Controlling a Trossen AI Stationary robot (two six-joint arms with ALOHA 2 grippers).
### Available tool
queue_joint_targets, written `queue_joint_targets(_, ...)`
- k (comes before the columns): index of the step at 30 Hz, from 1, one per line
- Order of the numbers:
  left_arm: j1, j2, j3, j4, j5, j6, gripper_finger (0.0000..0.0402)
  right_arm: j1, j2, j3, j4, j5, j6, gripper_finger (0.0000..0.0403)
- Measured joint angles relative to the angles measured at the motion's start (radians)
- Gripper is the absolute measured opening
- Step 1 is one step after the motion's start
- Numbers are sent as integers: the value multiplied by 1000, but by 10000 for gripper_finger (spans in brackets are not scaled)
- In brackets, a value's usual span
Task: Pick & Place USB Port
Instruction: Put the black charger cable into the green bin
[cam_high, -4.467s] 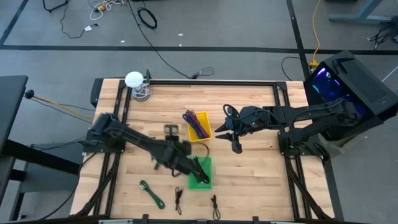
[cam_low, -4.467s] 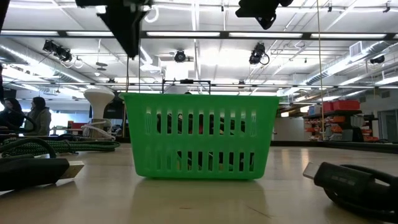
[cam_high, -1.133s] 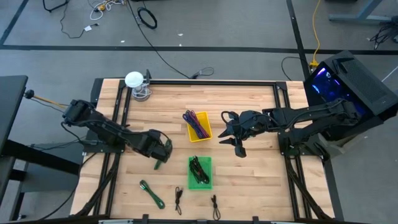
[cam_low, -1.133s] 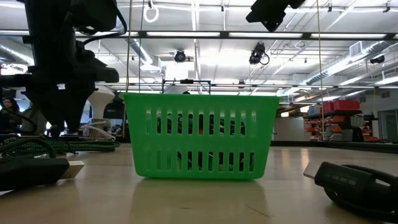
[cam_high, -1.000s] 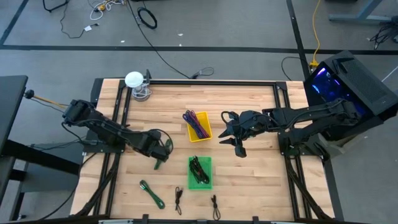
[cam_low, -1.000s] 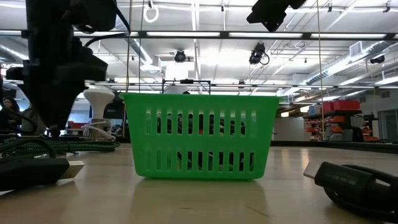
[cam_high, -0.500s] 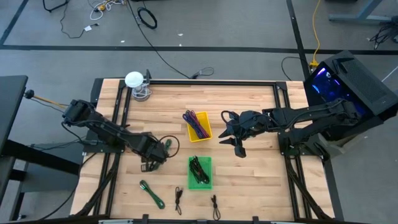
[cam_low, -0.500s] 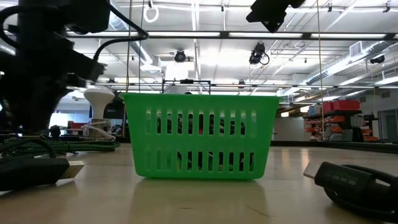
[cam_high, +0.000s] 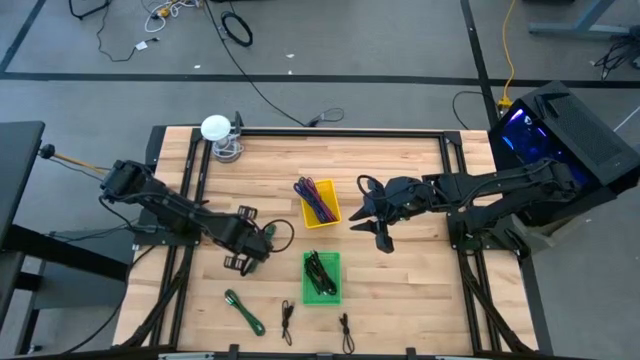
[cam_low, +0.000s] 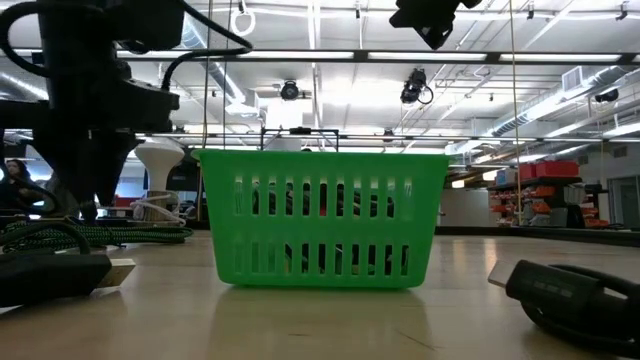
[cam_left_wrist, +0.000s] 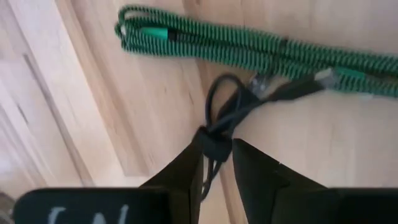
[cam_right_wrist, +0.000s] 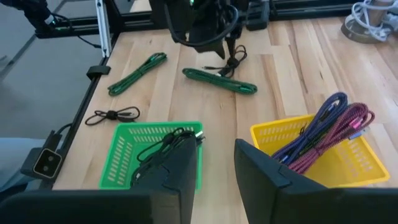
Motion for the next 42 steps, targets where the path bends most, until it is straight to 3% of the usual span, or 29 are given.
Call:
queue_joint_targets(7,30,6,0,64,18,3,68,0,0,0,5,0,-1,111)
queue_joint_targets(13,28,83,0,73,73,34,54,0,0,0,5,0,11,111)
queue_joint_targets(42,27,134,-1,63,108,111,53,0,0,0,7,0,21,111)
